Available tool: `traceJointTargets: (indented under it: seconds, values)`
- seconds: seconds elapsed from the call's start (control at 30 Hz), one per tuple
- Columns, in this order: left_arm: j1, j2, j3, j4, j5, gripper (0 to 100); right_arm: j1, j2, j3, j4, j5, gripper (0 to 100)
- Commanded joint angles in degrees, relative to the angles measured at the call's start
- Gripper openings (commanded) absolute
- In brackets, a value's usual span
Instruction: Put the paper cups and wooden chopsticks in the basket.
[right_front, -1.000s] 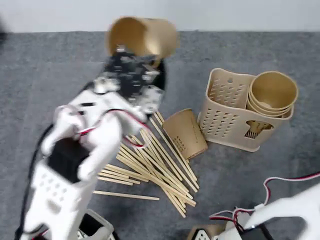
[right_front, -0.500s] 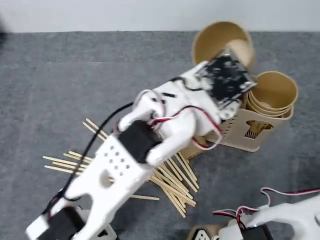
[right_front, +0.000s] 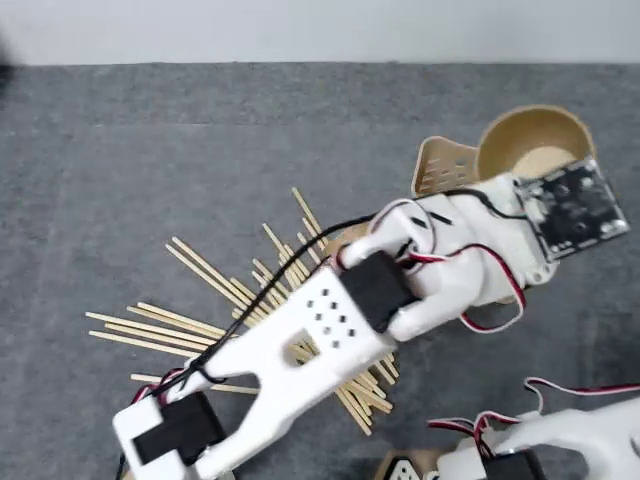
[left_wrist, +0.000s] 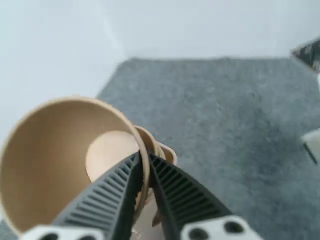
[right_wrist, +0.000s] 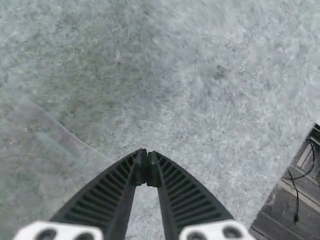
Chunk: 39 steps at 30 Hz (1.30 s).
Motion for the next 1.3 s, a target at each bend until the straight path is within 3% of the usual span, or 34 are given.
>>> traceJointTargets:
  seconds: [0.0,0.1,0.23,0.6,0.7,0.8,1.03,1.17,1.27]
  values:
    - [0.6,0.9,-3.1,0.1,-1.2,1,1.0,0.0,-0.4,-0.9,0.0,0.9]
    - [0.6,1.7,-3.2,0.3,-1.2,3,1.1,0.0,-0.4,-0.6,3.0,0.9]
    - [-0.2,1.6,-3.7,0.5,0.9,17,1.2,0.0,-0.4,-0.6,4.1,0.9]
    - [-7.3,2.0,-20.2,7.1,3.3,18,1.1,-0.5,-0.4,-0.5,4.1,0.9]
    - [-8.7,1.5,-24.6,13.0,3.3,18,0.7,-0.6,-0.4,-0.5,4.1,0.9]
    - [-11.2,1.7,-32.2,24.0,3.4,18,0.0,-0.7,-1.1,-1.0,4.0,0.9]
    - [-19.3,1.7,-41.5,45.3,3.3,15,-8.5,-7.6,-2.2,0.4,3.9,1.0]
    - [-24.2,1.6,-40.7,49.1,3.3,8,-13.5,-14.7,-2.5,7.3,3.9,1.0]
    - [-28.5,1.9,-36.3,49.1,2.6,10,-15.4,-20.4,-2.3,12.4,3.9,1.0]
